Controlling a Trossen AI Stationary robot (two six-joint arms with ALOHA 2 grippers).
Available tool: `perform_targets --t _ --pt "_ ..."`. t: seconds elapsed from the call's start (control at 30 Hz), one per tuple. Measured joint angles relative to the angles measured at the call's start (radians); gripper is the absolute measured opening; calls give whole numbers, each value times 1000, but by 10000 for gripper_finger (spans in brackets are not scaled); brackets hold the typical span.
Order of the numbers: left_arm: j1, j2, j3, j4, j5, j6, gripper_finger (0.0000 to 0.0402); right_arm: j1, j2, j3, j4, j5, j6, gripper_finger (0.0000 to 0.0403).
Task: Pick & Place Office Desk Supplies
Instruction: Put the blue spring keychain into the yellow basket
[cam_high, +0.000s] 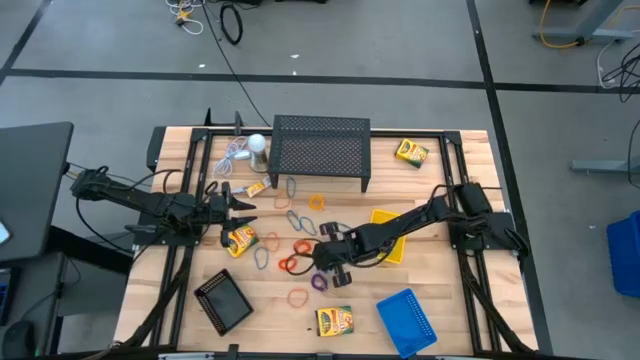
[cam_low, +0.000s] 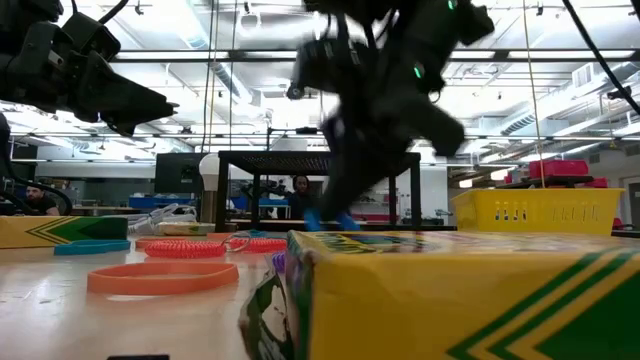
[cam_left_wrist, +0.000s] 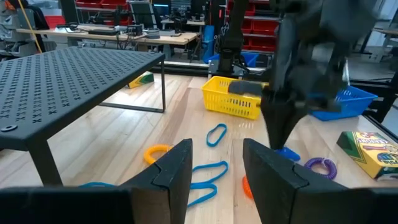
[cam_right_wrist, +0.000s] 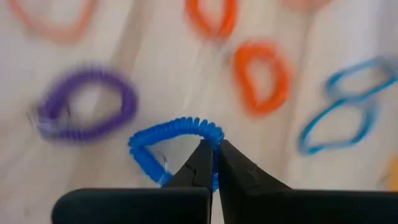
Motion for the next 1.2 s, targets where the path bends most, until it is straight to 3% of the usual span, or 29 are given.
perform_targets --t 0.17,0.3,0.57,0.7,0.9,1.2 --pt "0 0 0 -2 2 0 149 -11 -35 -45 219 -29 -55 6" --pt "0 0 0 -2 2 0 149 -33 -63 -132 525 -105 -112 6" --pt "0 2 0 -11 3 -4 149 -63 -115 -360 1033 -178 -142 6" --pt "0 11 0 -22 3 -11 149 -60 -202 -495 1165 -151 -111 5" --pt "0 35 0 -9 3 -25 149 -27 -403 -666 1089 25 -26 5" --pt "0 55 0 7 3 -26 149 82 -676 -828 694 308 267 5"
